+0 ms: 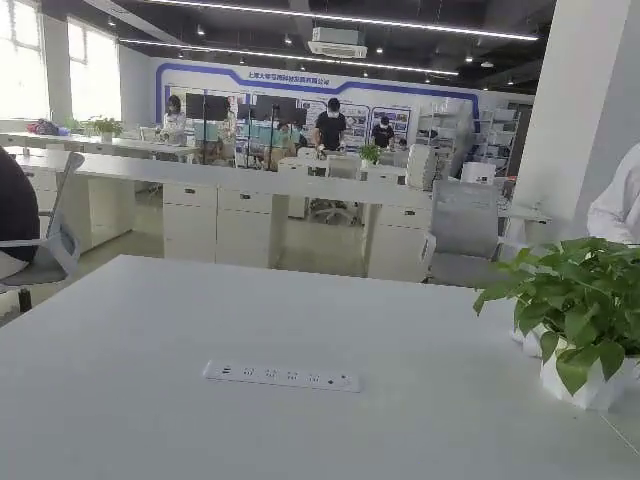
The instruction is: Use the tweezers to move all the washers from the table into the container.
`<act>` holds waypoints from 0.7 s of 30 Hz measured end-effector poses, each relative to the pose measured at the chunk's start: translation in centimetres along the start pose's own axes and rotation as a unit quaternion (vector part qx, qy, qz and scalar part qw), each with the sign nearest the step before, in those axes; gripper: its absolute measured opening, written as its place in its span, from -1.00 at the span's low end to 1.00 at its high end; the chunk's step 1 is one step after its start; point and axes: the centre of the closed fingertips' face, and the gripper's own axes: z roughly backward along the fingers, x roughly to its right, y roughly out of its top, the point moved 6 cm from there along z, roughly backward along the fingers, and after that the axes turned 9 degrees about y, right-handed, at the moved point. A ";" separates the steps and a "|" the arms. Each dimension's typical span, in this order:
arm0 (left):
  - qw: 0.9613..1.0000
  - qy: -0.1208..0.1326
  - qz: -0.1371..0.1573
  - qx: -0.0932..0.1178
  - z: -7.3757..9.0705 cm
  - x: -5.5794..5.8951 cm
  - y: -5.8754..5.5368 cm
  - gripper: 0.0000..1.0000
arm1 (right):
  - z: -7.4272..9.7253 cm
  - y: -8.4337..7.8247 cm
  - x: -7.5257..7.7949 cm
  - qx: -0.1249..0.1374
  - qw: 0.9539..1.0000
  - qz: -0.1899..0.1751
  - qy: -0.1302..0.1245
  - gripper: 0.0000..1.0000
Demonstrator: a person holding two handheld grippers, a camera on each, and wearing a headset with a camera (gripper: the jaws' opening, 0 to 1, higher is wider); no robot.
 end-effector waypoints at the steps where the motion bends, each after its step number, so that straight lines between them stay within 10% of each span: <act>1: 1.000 0.001 0.000 0.000 0.0 0.0 0.0 0.98 | 0.0 -0.1 0.0 -0.004 1.000 0.004 0.003 0.98; 21: 1.000 -0.002 0.001 -0.002 -0.2 -0.2 -0.1 0.98 | 0.0 -0.5 -0.1 -0.032 0.999 0.005 0.003 0.95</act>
